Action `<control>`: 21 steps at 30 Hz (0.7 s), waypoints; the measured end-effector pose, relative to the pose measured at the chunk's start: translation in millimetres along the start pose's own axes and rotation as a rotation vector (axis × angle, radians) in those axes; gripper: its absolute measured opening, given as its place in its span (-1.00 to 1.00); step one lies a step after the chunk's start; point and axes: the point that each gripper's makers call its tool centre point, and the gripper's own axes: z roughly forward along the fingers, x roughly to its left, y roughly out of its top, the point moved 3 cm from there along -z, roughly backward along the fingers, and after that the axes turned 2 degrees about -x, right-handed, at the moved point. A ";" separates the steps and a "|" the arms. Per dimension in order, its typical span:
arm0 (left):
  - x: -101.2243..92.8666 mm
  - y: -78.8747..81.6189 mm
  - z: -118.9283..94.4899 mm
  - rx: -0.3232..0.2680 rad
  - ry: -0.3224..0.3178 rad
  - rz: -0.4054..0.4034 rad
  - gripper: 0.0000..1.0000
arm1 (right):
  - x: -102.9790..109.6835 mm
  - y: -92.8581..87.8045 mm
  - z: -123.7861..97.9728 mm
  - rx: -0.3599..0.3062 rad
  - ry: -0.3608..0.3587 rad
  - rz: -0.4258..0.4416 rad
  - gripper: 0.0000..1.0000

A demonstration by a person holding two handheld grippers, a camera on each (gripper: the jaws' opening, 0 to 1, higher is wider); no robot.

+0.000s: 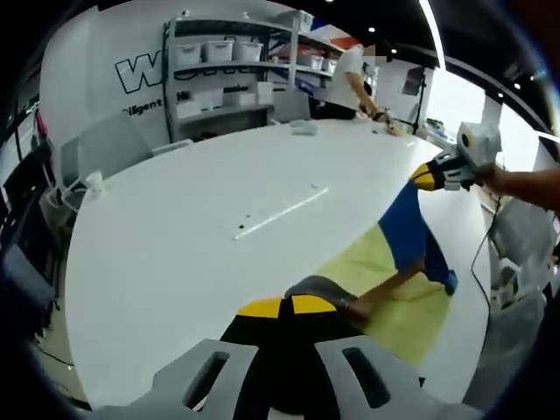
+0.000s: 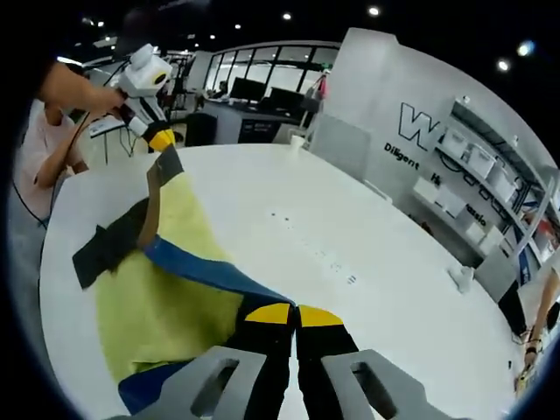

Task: Fold the garment on the visible template until the final outline fits inside the template.

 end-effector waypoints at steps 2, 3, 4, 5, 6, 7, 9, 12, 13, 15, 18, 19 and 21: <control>1.5 -0.8 3.2 0.004 0.000 -0.002 -0.89 | -0.9 -2.3 3.4 0.007 0.001 0.004 -1.00; 2.8 -1.8 6.0 0.008 0.001 -0.002 -0.89 | -1.3 -4.0 6.1 0.010 0.001 0.007 -1.00; 3.6 -2.6 8.0 0.011 0.001 -0.003 -0.89 | -1.6 -5.4 8.1 0.014 0.002 0.010 -1.00; 9.1 -3.6 13.7 0.017 0.001 -0.005 -0.89 | -2.5 -7.6 10.9 0.020 -0.001 0.013 -1.00; 10.5 -4.4 16.1 0.019 0.002 -0.004 -0.89 | -3.4 -8.9 13.0 0.023 -0.002 0.017 -1.00; 11.8 -5.6 19.1 0.022 0.005 -0.003 -0.89 | -4.7 -10.5 15.7 0.026 -0.004 0.027 -1.00; 17.4 -8.0 25.3 0.029 0.008 -0.014 -0.89 | -6.5 -12.9 19.6 0.036 -0.005 0.036 -1.00; 22.6 -11.3 31.5 0.033 0.019 -0.036 -0.89 | -8.6 -17.5 26.2 0.053 -0.009 0.044 -1.00; 22.8 -11.9 32.8 0.033 0.021 -0.037 -0.89 | -9.4 -18.8 27.9 0.056 -0.011 0.044 -1.00; 24.7 -13.3 36.3 0.033 0.029 -0.036 -0.89 | -10.5 -21.6 30.9 0.066 -0.012 0.048 -1.00; 29.7 -14.9 43.4 0.032 0.039 -0.054 -0.89 | -12.5 -25.3 37.7 0.077 -0.019 0.063 -1.00; 30.4 -15.7 45.1 0.033 0.043 -0.061 -0.89 | -12.6 -26.3 39.9 0.081 -0.019 0.068 -1.00; 32.5 -18.0 49.3 0.038 0.051 -0.080 -0.89 | -14.0 -29.4 45.5 0.095 -0.023 0.075 -1.00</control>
